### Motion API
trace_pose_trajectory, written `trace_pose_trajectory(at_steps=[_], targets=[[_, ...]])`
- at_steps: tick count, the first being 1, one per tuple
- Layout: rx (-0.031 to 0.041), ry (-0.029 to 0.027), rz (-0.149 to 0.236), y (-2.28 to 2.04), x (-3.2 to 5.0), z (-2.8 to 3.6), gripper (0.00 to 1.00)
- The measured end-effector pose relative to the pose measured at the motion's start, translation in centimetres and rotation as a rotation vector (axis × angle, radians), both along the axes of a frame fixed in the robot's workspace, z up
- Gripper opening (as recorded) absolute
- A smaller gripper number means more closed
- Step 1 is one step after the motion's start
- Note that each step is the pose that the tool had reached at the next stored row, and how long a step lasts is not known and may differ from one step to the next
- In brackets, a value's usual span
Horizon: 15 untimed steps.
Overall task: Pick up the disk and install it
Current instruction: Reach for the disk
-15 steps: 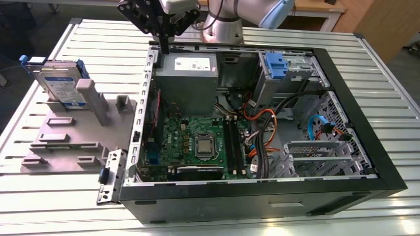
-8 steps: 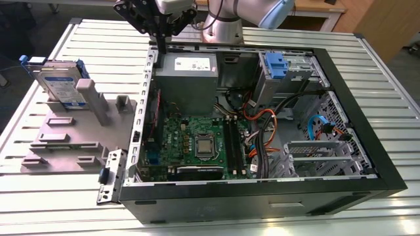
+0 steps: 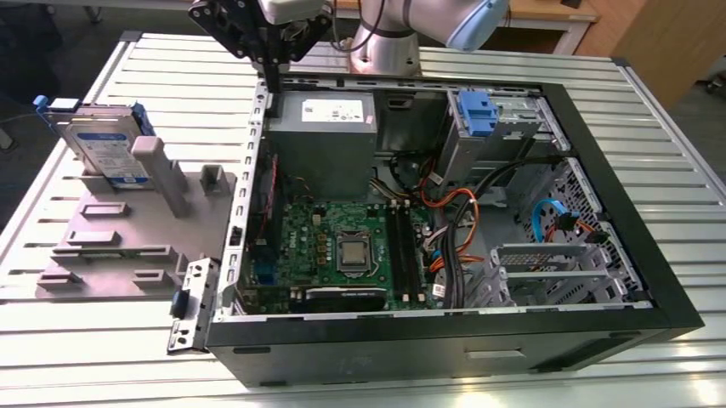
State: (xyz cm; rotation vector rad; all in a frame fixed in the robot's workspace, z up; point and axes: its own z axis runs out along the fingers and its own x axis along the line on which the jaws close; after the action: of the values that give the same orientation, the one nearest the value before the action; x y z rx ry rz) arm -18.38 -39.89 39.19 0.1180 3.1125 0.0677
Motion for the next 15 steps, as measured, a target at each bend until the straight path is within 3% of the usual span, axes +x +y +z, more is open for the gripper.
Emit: trace_pose_trajectory(at_steps=[15], targets=[[0.0,0.0,0.0,0.0,-1.21,-0.02,0.11]])
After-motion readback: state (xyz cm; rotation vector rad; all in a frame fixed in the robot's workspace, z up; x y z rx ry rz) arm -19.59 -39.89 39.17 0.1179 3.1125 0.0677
